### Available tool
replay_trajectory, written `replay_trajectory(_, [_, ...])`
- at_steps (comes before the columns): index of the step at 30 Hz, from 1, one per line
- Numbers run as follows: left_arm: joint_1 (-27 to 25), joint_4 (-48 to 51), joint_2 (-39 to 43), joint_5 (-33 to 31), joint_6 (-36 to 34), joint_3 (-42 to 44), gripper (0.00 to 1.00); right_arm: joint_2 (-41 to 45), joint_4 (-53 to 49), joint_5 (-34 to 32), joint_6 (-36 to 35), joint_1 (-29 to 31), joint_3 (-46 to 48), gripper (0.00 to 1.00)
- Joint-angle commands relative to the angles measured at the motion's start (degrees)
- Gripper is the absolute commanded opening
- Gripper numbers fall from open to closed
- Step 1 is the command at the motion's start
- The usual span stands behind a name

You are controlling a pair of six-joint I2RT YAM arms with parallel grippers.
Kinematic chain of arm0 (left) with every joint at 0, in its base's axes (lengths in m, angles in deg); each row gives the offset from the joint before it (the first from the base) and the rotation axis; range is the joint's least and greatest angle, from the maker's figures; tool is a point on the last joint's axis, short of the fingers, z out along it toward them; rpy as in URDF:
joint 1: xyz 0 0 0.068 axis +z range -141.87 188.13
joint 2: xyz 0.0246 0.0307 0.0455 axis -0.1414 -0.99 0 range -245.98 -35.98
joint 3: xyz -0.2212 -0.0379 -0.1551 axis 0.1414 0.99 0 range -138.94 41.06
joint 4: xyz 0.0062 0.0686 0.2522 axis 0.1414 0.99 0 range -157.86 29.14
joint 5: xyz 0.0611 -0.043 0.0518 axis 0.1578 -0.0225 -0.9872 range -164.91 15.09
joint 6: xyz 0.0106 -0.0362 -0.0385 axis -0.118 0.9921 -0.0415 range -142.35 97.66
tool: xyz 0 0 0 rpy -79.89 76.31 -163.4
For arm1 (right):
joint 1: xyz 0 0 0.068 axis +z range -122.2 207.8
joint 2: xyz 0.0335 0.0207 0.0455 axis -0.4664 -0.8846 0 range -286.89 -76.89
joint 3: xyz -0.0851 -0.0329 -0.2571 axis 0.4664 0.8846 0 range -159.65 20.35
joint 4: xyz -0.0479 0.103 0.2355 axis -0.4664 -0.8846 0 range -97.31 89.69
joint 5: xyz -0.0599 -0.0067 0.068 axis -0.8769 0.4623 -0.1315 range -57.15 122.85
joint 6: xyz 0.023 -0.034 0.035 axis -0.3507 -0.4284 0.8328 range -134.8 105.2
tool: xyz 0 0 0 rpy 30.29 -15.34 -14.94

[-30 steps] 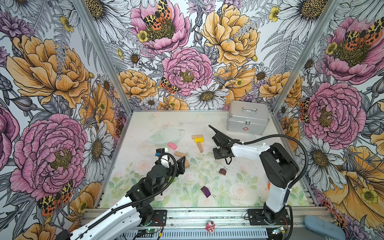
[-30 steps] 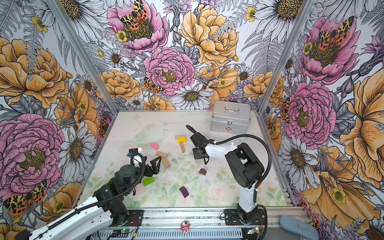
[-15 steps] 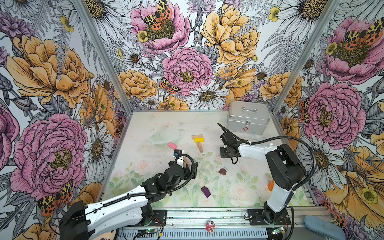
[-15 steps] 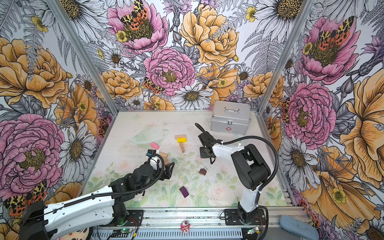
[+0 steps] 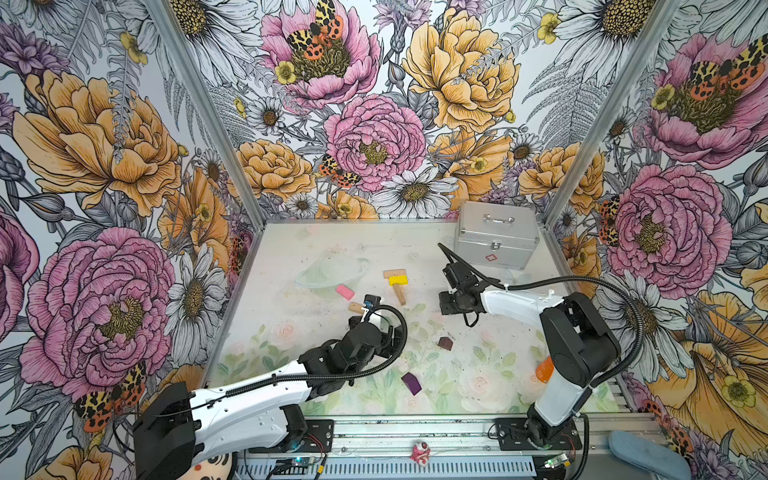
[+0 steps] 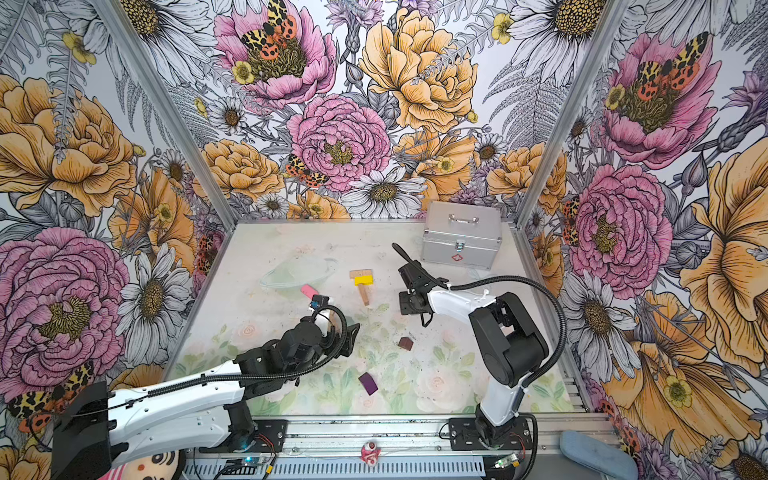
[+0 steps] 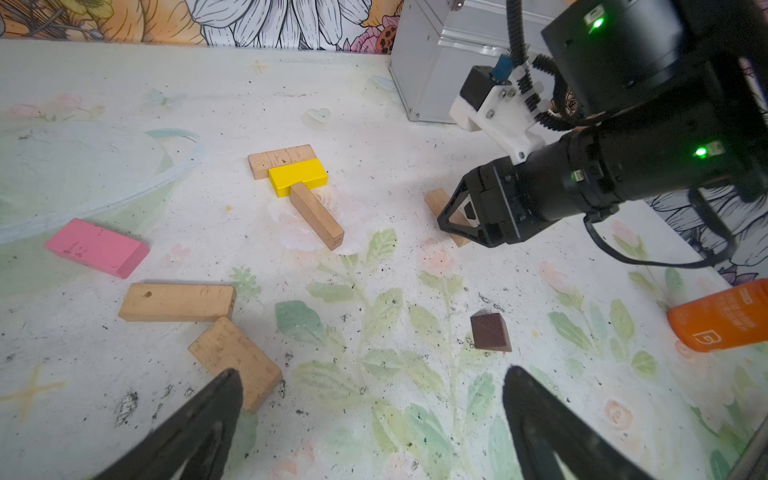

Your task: Build the wood block tower

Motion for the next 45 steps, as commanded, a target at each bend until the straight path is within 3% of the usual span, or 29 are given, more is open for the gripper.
replay_trajectory(1, [-0.3,0.6,2.7,-1.2,-1.8,-0.2,0.99,3.2,-0.9,1.6,0.4,1.0,-2.6,0.53])
replay_trajectory(12, [-0.3,5.7,14.9,-2.6,1.8,5.5,0.99,2.0,-1.5,2.3,2.9,6.0,-8.8,0.55])
replay_trajectory(27, [-0.2,16.5,32.2,-5.9,7.5,10.8,0.99,-9.5,-1.5,2.8,4.8,13.1,-18.6,0.5])
replay_trajectory(45, [0.1,17.8,34.2,-8.7,8.0,11.3,0.99,-20.3,-3.1,0.1,3.9,13.0,-27.0,0.43])
